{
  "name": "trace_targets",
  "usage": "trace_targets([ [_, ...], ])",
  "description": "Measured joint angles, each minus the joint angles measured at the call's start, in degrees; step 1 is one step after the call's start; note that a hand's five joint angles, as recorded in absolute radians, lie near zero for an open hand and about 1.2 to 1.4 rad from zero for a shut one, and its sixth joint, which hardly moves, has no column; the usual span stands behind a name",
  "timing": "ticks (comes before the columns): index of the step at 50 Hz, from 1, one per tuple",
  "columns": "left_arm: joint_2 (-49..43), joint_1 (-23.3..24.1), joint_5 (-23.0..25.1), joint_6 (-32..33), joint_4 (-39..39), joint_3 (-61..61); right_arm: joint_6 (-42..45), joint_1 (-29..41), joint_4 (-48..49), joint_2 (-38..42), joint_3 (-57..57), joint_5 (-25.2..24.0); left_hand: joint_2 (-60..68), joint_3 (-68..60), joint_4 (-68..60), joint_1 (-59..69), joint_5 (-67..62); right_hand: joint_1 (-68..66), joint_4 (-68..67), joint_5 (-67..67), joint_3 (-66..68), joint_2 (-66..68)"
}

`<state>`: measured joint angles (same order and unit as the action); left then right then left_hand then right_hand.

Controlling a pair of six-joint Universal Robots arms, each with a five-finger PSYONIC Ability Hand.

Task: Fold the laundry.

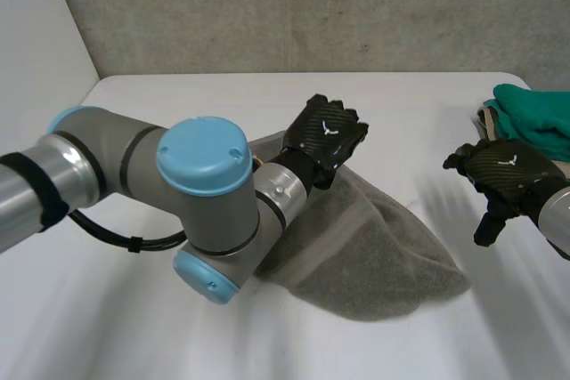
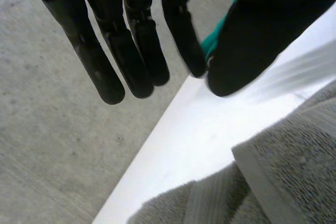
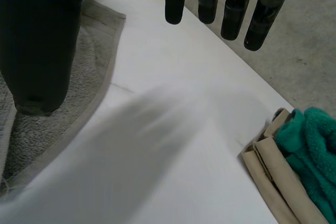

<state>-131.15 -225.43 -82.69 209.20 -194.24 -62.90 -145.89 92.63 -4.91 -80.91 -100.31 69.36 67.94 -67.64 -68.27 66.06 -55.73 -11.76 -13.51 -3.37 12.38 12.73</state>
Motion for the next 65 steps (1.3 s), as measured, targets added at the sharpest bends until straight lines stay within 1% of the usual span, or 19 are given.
trace_targets([
  [1, 0.0, 0.0, 0.0, 0.0, 0.0, 0.0, 0.0, 0.0, 0.0, 0.0, 0.0, 0.0, 0.0, 0.0, 0.0, 0.0, 0.0, 0.0, 0.0, 0.0, 0.0, 0.0],
  [2, 1.3, 0.0, 0.0, 0.0, -0.6, -1.0, 0.0, -0.1, 0.0, 0.0, 0.1, 0.0, -8.8, 7.6, 8.0, -8.0, 6.6, 0.0, 0.0, 0.0, 0.0, 0.0],
  [3, 1.5, 0.0, 0.1, 0.0, -0.9, -1.3, -0.2, -0.4, -0.1, 0.1, 0.4, 0.0, -34.2, 33.6, 33.8, -36.1, 31.7, 0.0, 0.0, 0.0, 0.0, 0.0],
  [4, 1.1, 0.0, 0.2, 0.0, -0.9, -1.2, -0.2, -0.3, -0.2, 0.1, 0.4, 0.0, -41.4, 40.5, 41.6, -42.1, 39.3, 0.0, 0.0, 0.0, 0.0, 0.0],
  [12, -6.2, 0.2, 2.9, -0.1, 1.3, 2.3, -0.2, 0.0, 0.0, 0.4, -0.9, 0.0, -43.9, 43.2, 44.6, -42.5, 42.3, 0.0, 0.0, 0.0, 0.0, 0.0],
  [17, -12.2, 0.2, 5.2, -0.1, 3.9, 6.7, 0.1, 0.3, 0.1, 1.1, -1.4, 0.2, -40.8, 40.6, 41.1, -39.0, 38.3, 0.0, 0.0, 0.0, 0.0, 0.0],
  [20, -14.1, 0.1, 5.6, -0.1, 4.4, 8.7, 0.3, 0.3, 0.2, 1.9, -1.4, 0.3, -34.7, 34.5, 34.9, -31.9, 32.3, 0.0, 0.0, 0.0, 0.0, 0.0],
  [21, -14.4, 0.0, 5.7, -0.1, 4.4, 9.2, 0.3, 0.3, 0.2, 2.1, -1.4, 0.3, -30.5, 30.3, 31.3, -27.7, 28.9, 0.0, 0.0, 0.0, 0.0, 0.0],
  [22, -15.0, 0.0, 5.7, -0.1, 4.5, 9.8, 0.4, 0.3, 0.2, 2.6, -1.4, 0.4, -20.9, 20.7, 21.5, -17.5, 19.8, 0.0, 0.0, 0.0, 0.0, 0.0],
  [23, -15.2, 0.0, 5.7, -0.1, 4.5, 10.1, 0.4, 0.3, 0.2, 2.8, -1.4, 0.4, -19.6, 19.4, 19.9, -15.9, 18.3, 0.0, 0.0, 0.0, 0.0, 0.0],
  [26, -15.6, -0.1, 5.5, -0.1, 4.4, 10.9, 0.5, 0.3, 0.2, 3.4, -1.4, 0.4, -2.1, 2.1, 2.2, -0.7, 1.8, 0.0, 0.0, 0.0, 0.0, 0.0],
  [27, -15.6, -0.1, 5.4, -0.1, 4.4, 10.9, 0.5, 0.3, 0.2, 3.5, -1.4, 0.4, -0.7, 0.9, 0.8, -0.7, 1.4, 0.0, 0.0, 0.0, 0.0, 0.0],
  [34, -11.1, 0.1, 2.9, -0.1, 3.8, 8.8, 0.5, 0.0, 0.2, 3.6, -0.7, 0.4, 0.0, -0.2, -0.4, -0.7, 1.4, 0.0, 0.0, 0.0, 0.0, 0.0],
  [43, 5.3, -0.2, -0.2, -0.1, 2.3, -1.7, 0.1, -0.3, -0.7, 3.5, 1.8, -0.8, 0.3, -0.4, -0.4, -0.7, 1.4, 0.0, 0.0, 0.0, 0.0, 0.0],
  [47, 10.4, -0.7, -0.2, 0.0, 2.3, -4.9, -0.1, -0.5, -3.4, 3.6, 4.5, -2.9, 0.3, -0.5, -0.4, -0.7, 1.4, 0.0, 0.0, 0.0, 0.0, 0.0],
  [51, 16.4, -1.8, -0.2, 0.1, 2.6, -8.4, -2.6, -1.5, -9.9, 5.2, 9.1, -8.5, 0.4, -0.7, -0.4, -0.7, 1.4, 0.0, 0.0, 0.0, 0.0, 0.0],
  [52, 16.4, -1.8, -0.2, 0.1, 2.6, -8.4, -2.6, -1.5, -9.9, 5.2, 9.1, -8.5, 0.4, -0.7, -0.4, -0.7, 1.4, 0.0, 0.0, 0.0, 0.0, 0.0],
  [56, 19.9, -2.7, -0.2, 0.0, 2.8, -10.7, -11.9, -2.1, -13.9, 10.0, 13.9, -14.4, 0.4, -0.7, -0.4, -0.7, 1.4, 0.0, 0.0, 0.0, 0.0, 0.0],
  [65, 22.4, -3.3, -0.2, -0.3, 3.2, -13.3, -25.8, -0.3, -10.0, 18.1, 18.4, -17.5, 0.4, -0.7, -0.4, -0.7, 1.4, 0.0, 0.0, 0.0, 0.0, 0.0],
])
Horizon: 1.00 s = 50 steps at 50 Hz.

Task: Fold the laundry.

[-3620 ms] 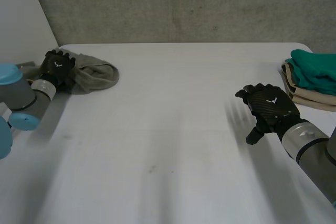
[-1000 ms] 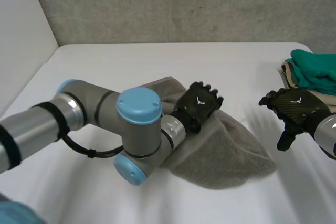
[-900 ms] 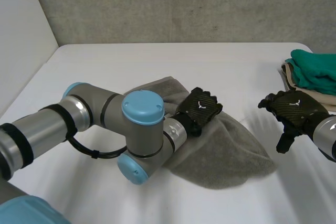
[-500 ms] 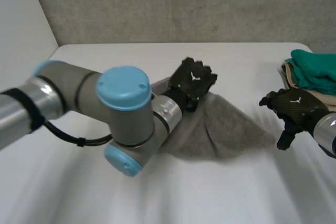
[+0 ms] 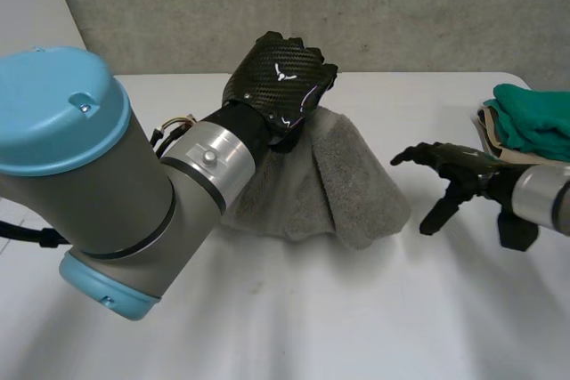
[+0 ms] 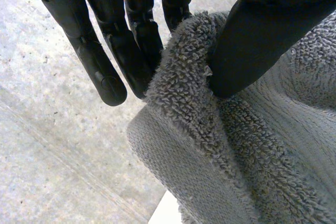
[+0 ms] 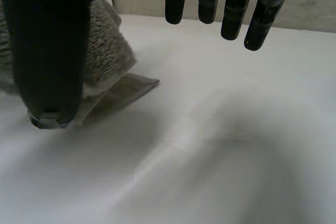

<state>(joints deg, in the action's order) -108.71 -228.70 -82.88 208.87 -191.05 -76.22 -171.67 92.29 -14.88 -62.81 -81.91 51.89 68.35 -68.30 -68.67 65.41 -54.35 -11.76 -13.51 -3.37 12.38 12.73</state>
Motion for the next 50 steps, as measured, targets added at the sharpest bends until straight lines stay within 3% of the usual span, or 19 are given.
trace_targets([
  [8, 1.1, -0.3, -0.1, -0.3, 0.2, -1.7, -8.1, 6.5, 6.7, 4.9, 1.4, 0.1, 0.0, 0.0, 0.0, 0.0, 0.0, 0.0, 0.0, 0.0, 0.0, 0.0],
  [21, 2.4, -0.6, -0.5, -2.2, 0.6, -2.1, -13.3, 16.1, 11.0, 9.6, 2.5, 0.3, 0.0, 0.0, -0.2, 0.0, 0.0, -0.4, -0.1, -0.1, 0.2, 0.1],
  [22, 2.6, -0.7, -0.5, -3.0, 0.8, -2.1, -14.0, 16.8, 11.4, 10.3, 2.9, 0.6, 0.0, 0.0, -0.2, 0.0, 0.0, -9.0, -9.8, -9.6, 10.4, 10.2],
  [24, 2.7, -0.7, -0.5, -3.1, 0.8, -2.1, -14.2, 17.0, 11.5, 10.5, 3.0, 0.7, 0.0, 0.0, -0.2, 0.0, 0.0, -9.0, -9.8, -9.6, 10.4, 10.2],
  [25, 3.3, -1.2, -0.5, -5.2, 1.2, -2.1, -15.5, 17.9, 12.2, 11.8, 4.2, 2.2, 0.0, 0.0, -0.2, 0.0, 0.0, -34.7, -36.2, -34.4, 37.2, 38.9],
  [26, 3.6, -1.4, -0.5, -6.0, 1.4, -2.1, -16.0, 18.2, 12.5, 12.3, 5.0, 3.5, 0.0, 0.0, -0.2, 0.0, 0.0, -40.8, -44.8, -42.9, 45.8, 46.3],
  [30, 4.7, -2.3, -0.5, -8.4, 2.1, -2.2, -16.2, 18.4, 13.1, 13.0, 7.0, 8.1, 0.0, 0.0, -0.2, 0.0, 0.0, -44.2, -53.4, -51.6, 54.4, 54.4],
  [31, 5.5, -3.2, -0.6, -9.6, 2.7, -2.5, -14.9, 18.4, 13.4, 12.5, 8.1, 11.5, 0.1, 0.0, -0.2, 0.0, 0.0, -44.2, -53.4, -51.6, 54.4, 54.4],
  [35, 7.8, -6.2, -0.7, -11.2, 3.7, -4.2, -7.9, 18.1, 13.5, 9.1, 9.1, 16.9, 0.1, -0.1, -0.2, 0.0, 0.0, -44.2, -54.4, -52.2, 55.3, 54.5],
  [46, 10.6, -14.6, -0.6, -15.0, 4.0, -9.8, 20.4, 18.1, 10.6, -5.9, 5.6, 22.9, 0.1, -0.2, -0.2, 0.0, 0.0, -44.3, -54.4, -52.5, 55.3, 54.5],
  [50, 10.3, -17.1, -0.4, -16.1, 3.9, -11.8, 25.9, 18.4, 7.1, -9.4, 5.3, 26.0, 0.1, -0.2, -0.2, 0.0, 0.0, -44.3, -54.4, -53.3, 55.3, 54.5],
])
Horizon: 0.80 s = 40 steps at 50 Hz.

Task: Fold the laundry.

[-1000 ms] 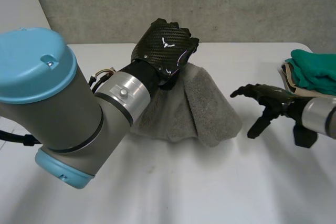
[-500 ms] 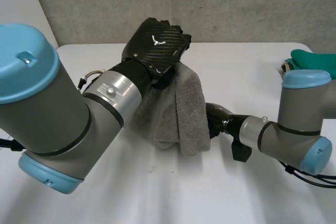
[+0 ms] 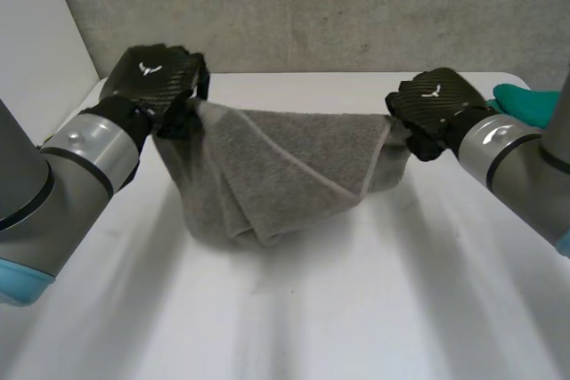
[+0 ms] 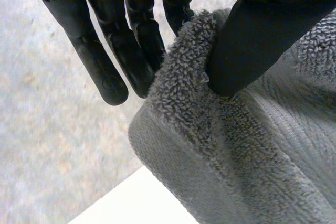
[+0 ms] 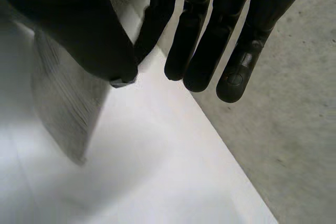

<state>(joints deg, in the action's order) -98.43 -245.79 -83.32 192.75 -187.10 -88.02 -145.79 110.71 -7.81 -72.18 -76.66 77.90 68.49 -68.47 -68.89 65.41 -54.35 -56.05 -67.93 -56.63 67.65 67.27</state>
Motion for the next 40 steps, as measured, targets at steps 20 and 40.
trace_targets([
  [20, -13.8, -2.1, 0.1, 4.5, -0.7, -0.7, 4.0, 1.7, -8.2, 7.2, 2.9, 3.3, 0.0, 0.0, 0.0, 0.0, 0.0, 20.2, 23.6, 21.4, -23.5, -23.5],
  [40, -6.6, -1.6, 0.4, 4.7, -1.1, -5.3, -29.7, -4.0, 4.0, 6.7, -11.3, -12.9, -21.8, 21.4, 22.3, -18.6, 17.6, 42.3, 52.6, 52.1, -53.2, -52.0],
])
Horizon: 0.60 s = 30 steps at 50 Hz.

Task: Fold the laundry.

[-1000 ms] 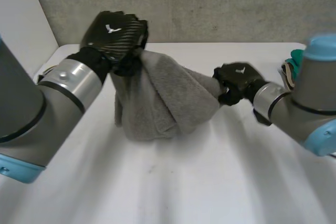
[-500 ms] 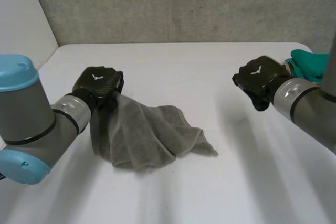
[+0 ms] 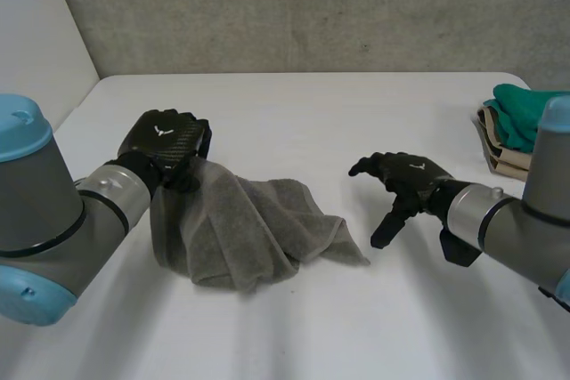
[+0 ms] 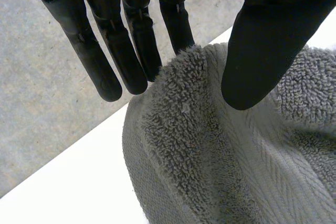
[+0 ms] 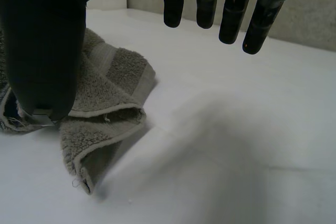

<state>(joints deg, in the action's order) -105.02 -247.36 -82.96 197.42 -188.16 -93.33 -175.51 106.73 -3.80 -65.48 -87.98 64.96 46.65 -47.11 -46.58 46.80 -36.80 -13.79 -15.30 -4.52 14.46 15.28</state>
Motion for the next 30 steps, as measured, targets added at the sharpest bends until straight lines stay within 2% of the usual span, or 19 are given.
trace_targets([
  [10, 0.6, 0.2, 0.1, 0.2, -0.5, -1.6, 4.7, 7.1, 7.7, 4.7, 0.4, 0.7, 4.2, -3.8, -4.3, 4.6, -3.6, 0.0, 0.0, 0.0, 0.0, 0.0],
  [13, 0.5, 0.2, 0.1, 0.2, -0.5, -1.9, 7.2, 9.2, 8.0, 7.4, 2.2, 1.0, 14.6, -13.7, -14.4, 14.8, -13.7, 0.0, 0.0, 0.0, 0.0, 0.0],
  [16, 0.5, 0.1, 0.1, 0.2, -0.5, -2.1, 8.5, 10.4, 8.0, 9.3, 3.6, 1.3, 19.6, -18.9, -19.5, 18.4, -18.4, 0.0, 0.0, 0.0, 0.0, 0.0],
  [24, 2.0, 0.0, 0.1, 0.2, -0.5, -2.6, 9.7, 13.5, 7.7, 13.8, 7.7, 3.3, 21.7, -21.0, -22.1, 18.4, -19.1, -0.6, -0.9, -1.7, 1.3, 1.2],
  [25, 3.8, -0.1, 0.1, 0.1, -0.5, -3.0, 9.8, 14.3, 7.7, 15.5, 9.4, 4.3, 21.7, -21.0, -22.1, 18.4, -19.1, -8.3, -10.1, -10.5, 11.0, 10.0],
  [27, 5.2, -0.1, 0.1, 0.0, -0.5, -3.3, 9.8, 14.6, 7.6, 16.4, 10.2, 4.9, 21.7, -21.1, -22.1, 18.4, -19.1, -15.3, -18.0, -17.8, 18.8, 18.0],
  [30, 8.5, -0.2, 0.1, -0.3, -0.4, -3.8, 9.7, 14.8, 7.5, 17.4, 11.8, 6.3, 21.8, -21.2, -22.1, 18.4, -19.1, -35.8, -40.7, -39.3, 42.5, 42.2],
])
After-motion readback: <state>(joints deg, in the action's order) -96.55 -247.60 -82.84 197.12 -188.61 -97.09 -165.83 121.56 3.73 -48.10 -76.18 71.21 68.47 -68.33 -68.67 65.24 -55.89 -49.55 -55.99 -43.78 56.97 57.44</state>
